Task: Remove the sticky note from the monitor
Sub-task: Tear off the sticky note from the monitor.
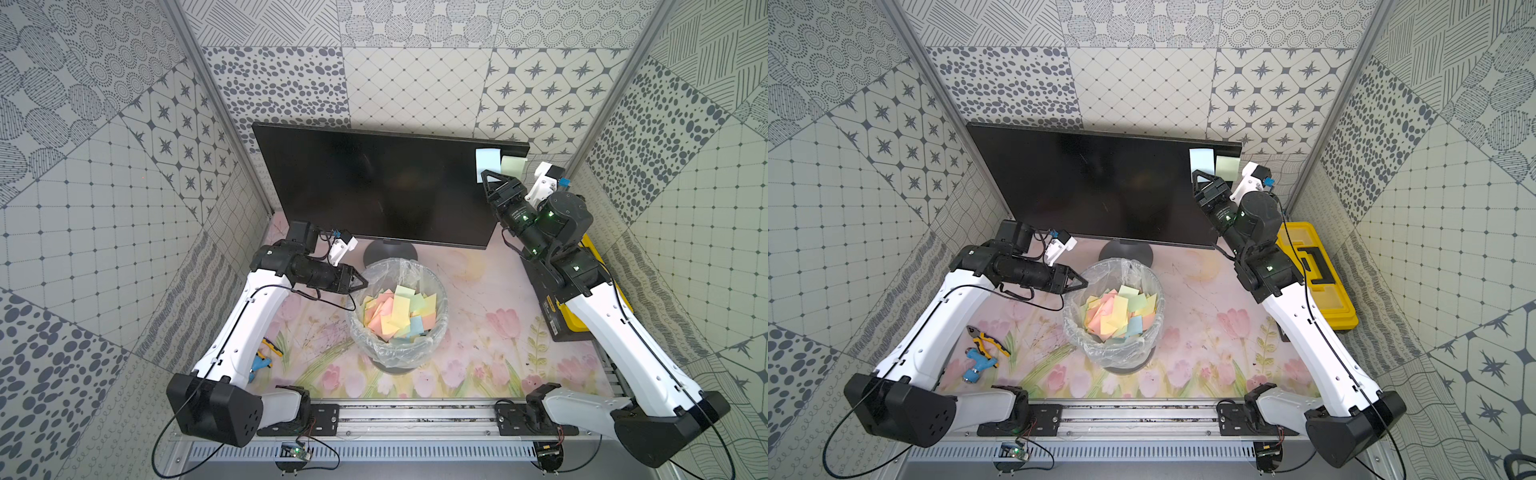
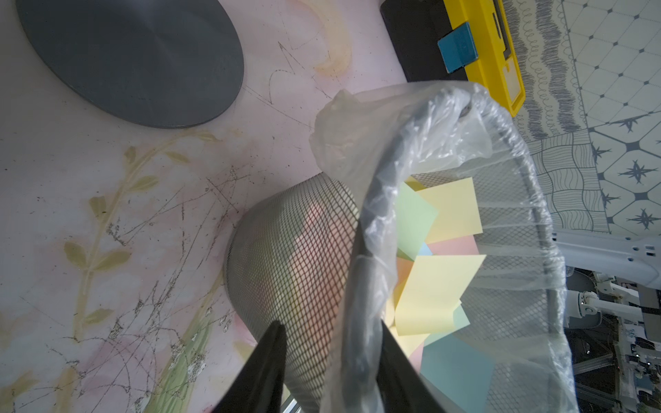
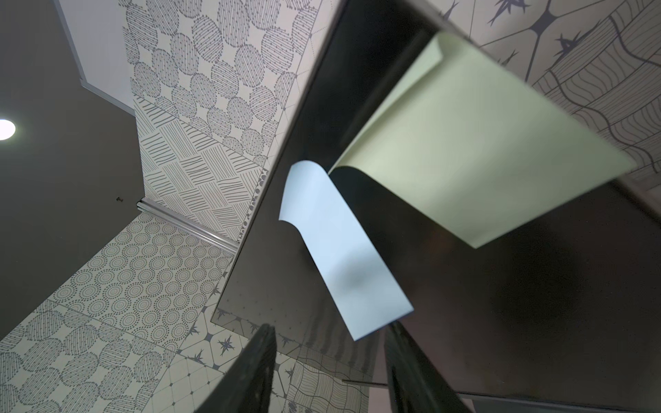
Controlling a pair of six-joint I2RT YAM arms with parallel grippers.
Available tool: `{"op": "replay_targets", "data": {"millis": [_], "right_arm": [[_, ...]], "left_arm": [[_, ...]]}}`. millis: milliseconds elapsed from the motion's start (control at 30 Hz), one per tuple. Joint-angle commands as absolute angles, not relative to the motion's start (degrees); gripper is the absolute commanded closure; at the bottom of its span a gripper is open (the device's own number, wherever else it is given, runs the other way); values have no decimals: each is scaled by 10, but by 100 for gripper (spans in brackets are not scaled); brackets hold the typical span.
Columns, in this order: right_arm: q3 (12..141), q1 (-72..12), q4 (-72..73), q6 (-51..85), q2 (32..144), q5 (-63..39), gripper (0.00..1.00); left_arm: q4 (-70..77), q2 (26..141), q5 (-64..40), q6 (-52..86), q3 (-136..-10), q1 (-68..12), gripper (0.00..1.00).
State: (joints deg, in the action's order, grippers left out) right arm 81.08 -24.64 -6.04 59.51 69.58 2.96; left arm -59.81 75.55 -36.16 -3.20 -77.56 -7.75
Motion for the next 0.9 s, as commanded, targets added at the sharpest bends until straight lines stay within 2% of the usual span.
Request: {"op": "replay_targets", "data": {"millis": [0,367,467,767,867], "right_arm": [[822,-238,-33,603,703,29,48],[827,-226,-3,618,727,18,50],[827,-225,5,623,730,17,60],[819,-225,18,627,714,23,100],[819,-225,18,628,710,21,100]], "left_arm": [[-610,756,-368,-40,-783,-77,58],[-611,757,-368,-40,-783,-77,58],[-611,757,-368,-40,-783,-77,58],[-610,756,-370,-40,-781,-76,58],[-610,756,-370,-40,-782,-77,58]]}}
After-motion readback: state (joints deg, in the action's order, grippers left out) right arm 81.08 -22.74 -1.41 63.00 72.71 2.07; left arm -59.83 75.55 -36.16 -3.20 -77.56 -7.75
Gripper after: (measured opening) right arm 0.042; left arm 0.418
